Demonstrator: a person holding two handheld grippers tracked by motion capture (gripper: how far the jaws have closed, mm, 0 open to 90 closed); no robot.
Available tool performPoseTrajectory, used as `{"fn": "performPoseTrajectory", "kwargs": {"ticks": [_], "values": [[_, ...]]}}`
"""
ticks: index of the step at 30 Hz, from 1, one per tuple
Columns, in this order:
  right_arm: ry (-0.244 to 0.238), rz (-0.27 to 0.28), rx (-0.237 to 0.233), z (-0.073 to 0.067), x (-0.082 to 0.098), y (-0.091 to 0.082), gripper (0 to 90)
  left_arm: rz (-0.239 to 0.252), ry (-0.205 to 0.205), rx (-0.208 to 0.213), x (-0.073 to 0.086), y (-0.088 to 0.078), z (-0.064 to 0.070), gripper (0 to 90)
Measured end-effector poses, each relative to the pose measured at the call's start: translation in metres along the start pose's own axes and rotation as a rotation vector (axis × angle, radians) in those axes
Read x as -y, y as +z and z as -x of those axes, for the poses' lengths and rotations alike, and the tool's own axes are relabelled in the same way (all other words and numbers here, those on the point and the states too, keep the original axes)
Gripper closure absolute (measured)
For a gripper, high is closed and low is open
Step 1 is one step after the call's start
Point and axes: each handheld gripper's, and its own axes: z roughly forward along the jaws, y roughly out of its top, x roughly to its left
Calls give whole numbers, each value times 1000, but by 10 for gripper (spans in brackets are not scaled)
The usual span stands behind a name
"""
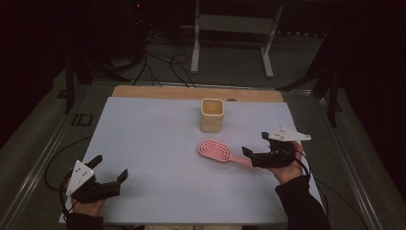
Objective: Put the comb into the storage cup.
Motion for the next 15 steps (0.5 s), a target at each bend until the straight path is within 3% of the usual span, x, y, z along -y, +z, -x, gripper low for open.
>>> {"fn": "performPoseTrajectory", "kwargs": {"ticks": [15], "values": [[-62, -101, -17, 1, -17, 19, 87, -4, 2, 4, 1, 0, 0, 0]]}}
